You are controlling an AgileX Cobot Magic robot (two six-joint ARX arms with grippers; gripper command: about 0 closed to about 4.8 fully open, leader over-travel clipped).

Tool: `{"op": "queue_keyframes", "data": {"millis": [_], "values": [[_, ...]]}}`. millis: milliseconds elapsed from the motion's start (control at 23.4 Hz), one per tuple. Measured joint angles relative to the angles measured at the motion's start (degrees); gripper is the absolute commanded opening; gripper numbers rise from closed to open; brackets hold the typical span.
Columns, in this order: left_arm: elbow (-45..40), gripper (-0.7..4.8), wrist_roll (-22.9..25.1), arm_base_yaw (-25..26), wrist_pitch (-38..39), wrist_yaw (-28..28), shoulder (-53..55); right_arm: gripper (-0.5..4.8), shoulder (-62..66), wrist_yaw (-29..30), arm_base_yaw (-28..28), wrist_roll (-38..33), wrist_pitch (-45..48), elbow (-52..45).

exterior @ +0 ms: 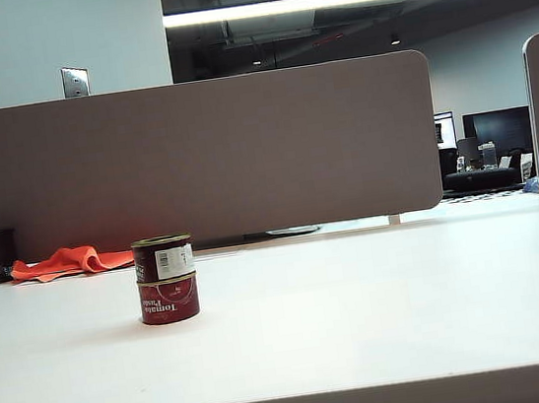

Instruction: Stack a can of tomatoes on the right onto the can of tomatoes on the left.

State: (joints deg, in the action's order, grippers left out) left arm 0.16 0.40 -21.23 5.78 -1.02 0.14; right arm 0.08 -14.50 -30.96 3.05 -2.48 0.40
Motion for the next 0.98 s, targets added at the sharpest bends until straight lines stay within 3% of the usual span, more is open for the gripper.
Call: {"op": "queue_keyframes", "data": {"millis": [171,385,983], "values": [[0.00,-0.06,0.00,0.00,1.38,0.31,0.00,-0.04,-0.02,0.02,0.00,0.00,0.00,0.00],[0.00,-0.05,0.52,0.00,1.49,4.98,0.00,0.00,-0.02,0.15,0.09,0.00,-0.02,0.00],[0.00,-0.05,1.07,0.09,2.21,5.11,0.00,0.00,-0.02,0.39,0.98,0.00,-0.09,0.00]]}}
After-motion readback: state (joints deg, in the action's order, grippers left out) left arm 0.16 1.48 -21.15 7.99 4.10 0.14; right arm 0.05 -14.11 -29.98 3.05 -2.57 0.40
